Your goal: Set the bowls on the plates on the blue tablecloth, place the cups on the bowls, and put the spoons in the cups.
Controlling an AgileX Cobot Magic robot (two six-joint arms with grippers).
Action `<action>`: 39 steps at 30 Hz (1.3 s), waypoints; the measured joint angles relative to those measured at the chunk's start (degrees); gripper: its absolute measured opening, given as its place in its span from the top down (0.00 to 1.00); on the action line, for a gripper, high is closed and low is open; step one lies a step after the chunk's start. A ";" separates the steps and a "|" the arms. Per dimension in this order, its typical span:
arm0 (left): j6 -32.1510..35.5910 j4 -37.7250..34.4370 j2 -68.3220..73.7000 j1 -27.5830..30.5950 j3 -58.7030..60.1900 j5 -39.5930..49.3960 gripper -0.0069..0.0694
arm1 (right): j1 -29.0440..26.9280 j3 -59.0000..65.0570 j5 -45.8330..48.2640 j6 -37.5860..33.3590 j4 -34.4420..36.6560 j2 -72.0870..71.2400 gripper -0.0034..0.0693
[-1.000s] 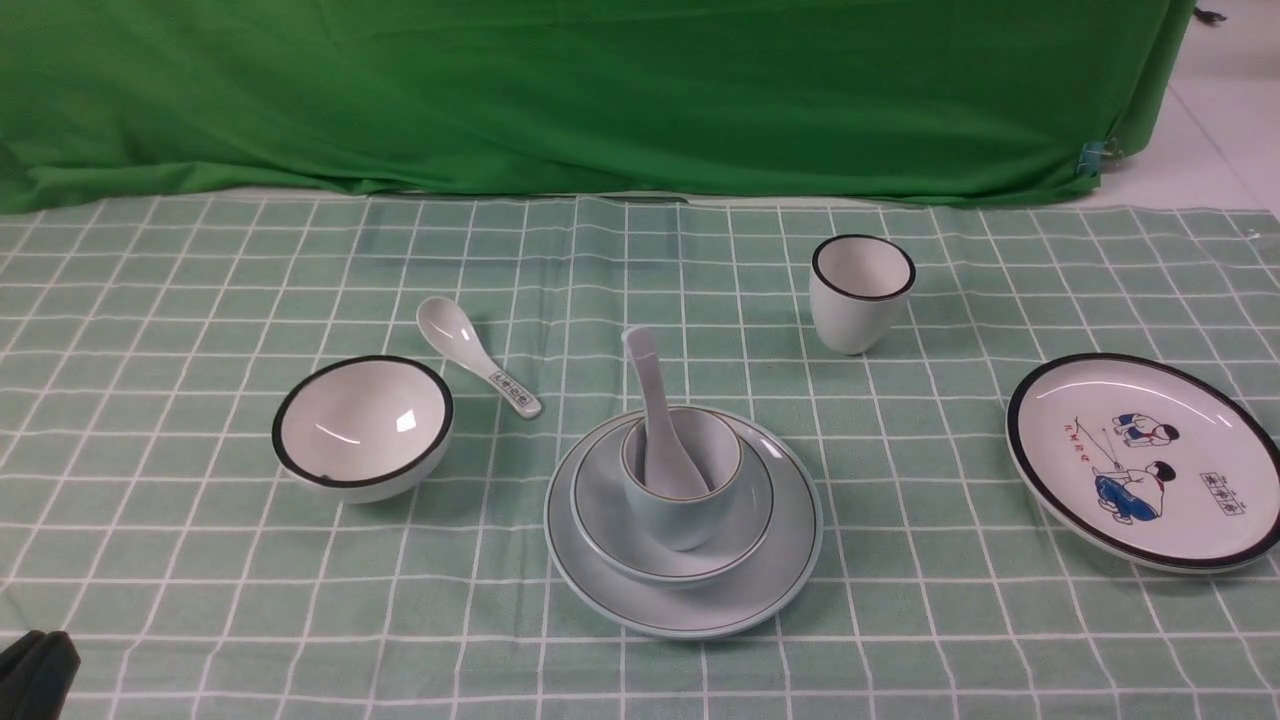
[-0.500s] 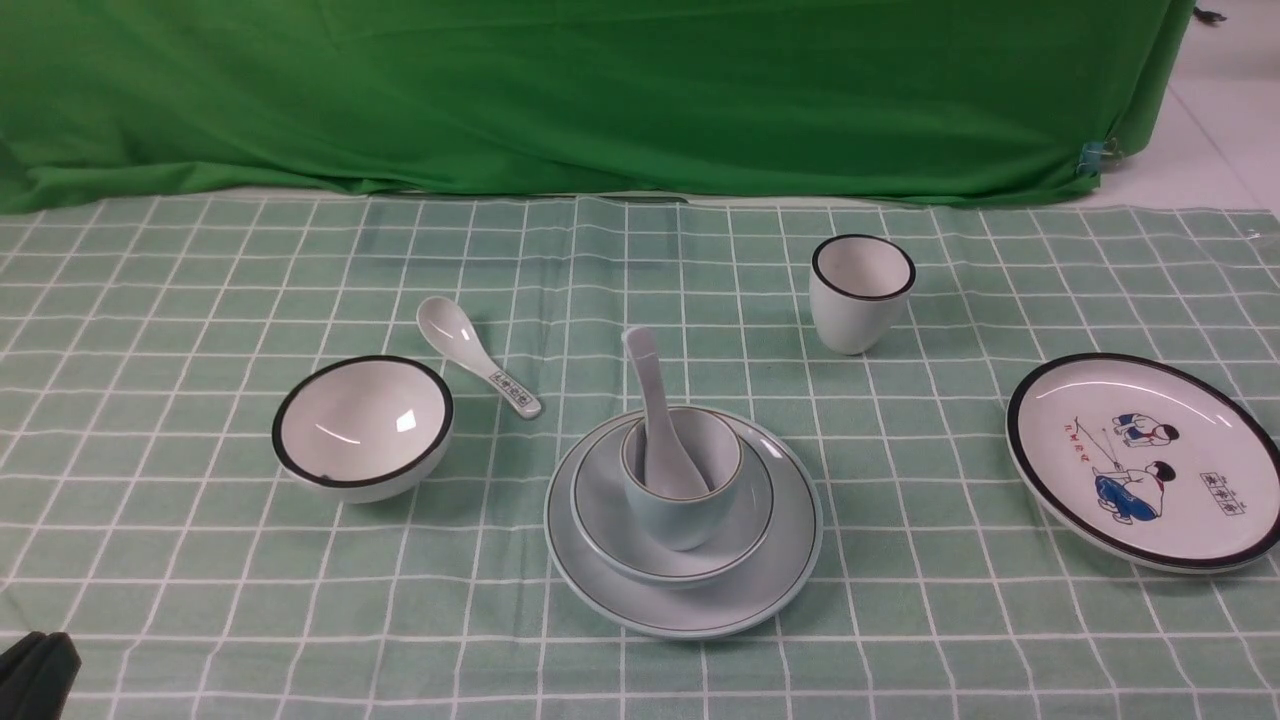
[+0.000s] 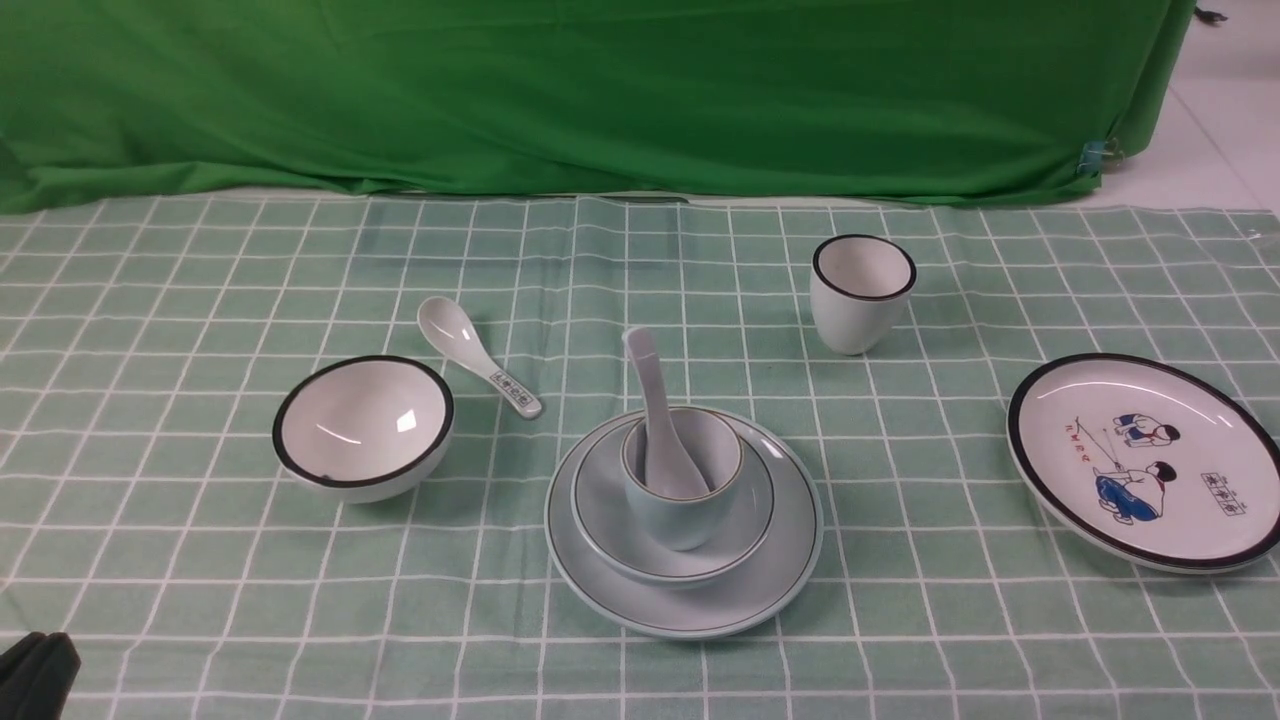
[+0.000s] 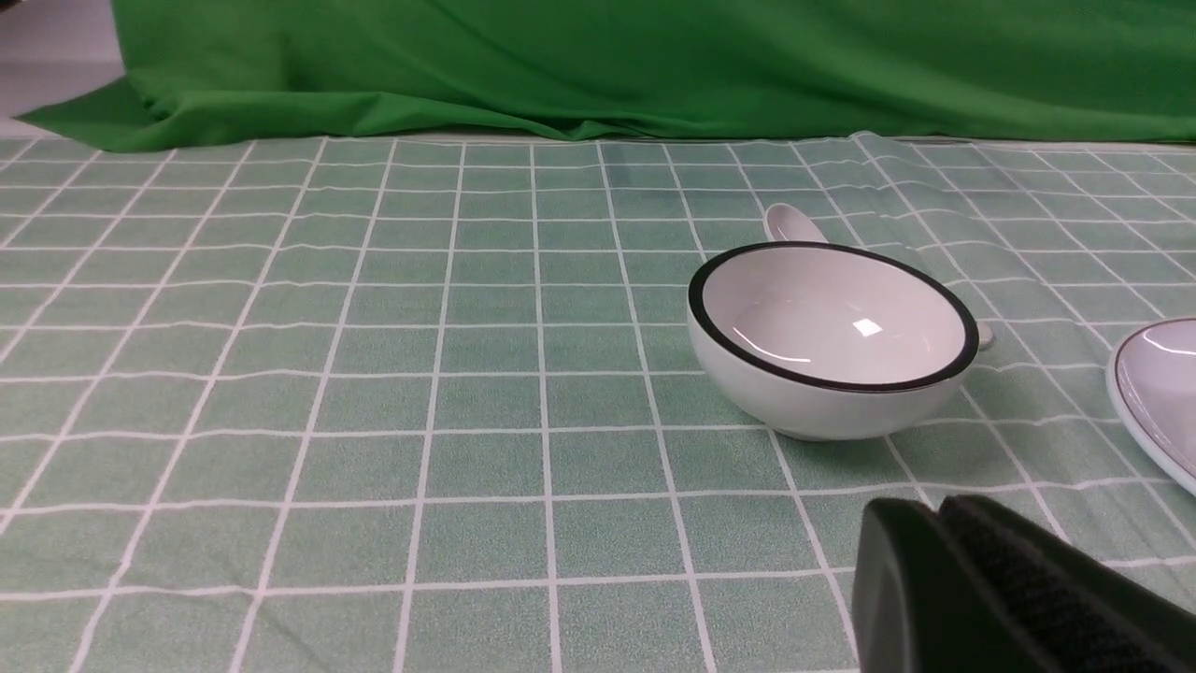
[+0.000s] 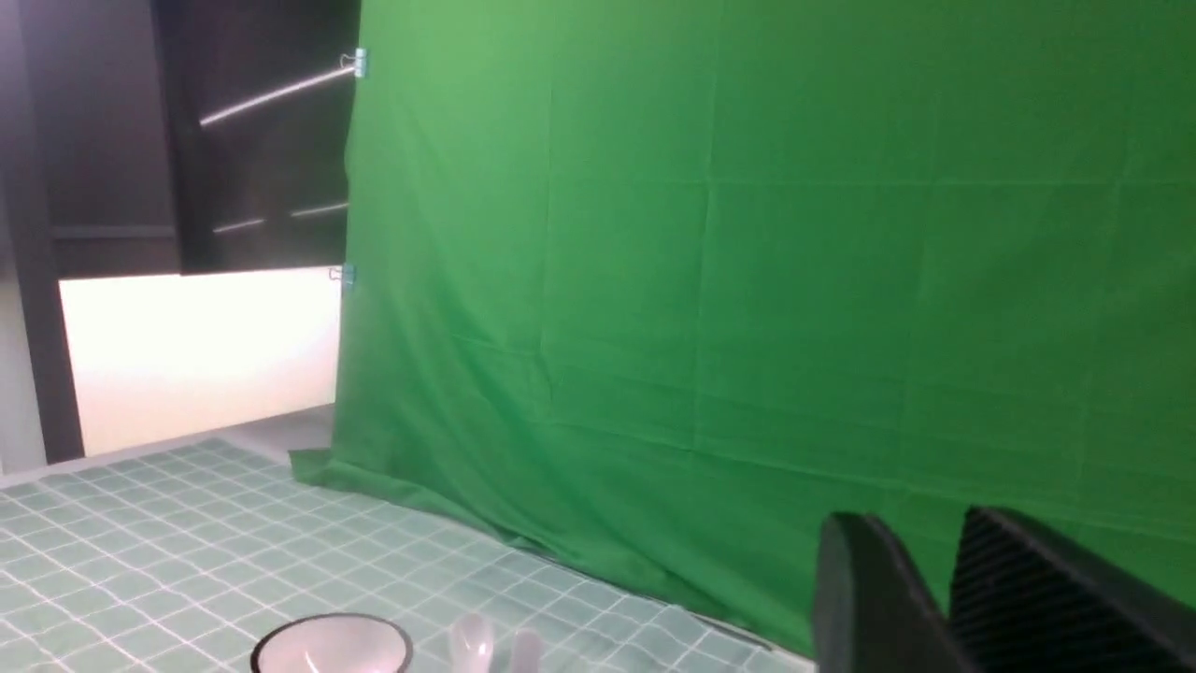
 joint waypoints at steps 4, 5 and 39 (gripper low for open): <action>0.00 0.14 0.00 0.00 0.00 0.00 0.89 | -6.83 4.42 0.73 -0.63 0.00 -2.19 0.67; 0.00 0.19 0.00 0.00 0.00 0.00 0.89 | -10.00 6.59 0.74 -0.65 0.00 -2.43 0.66; 0.00 1.70 0.00 0.00 0.00 0.08 0.89 | -36.69 29.07 7.14 1.10 0.03 -5.96 0.62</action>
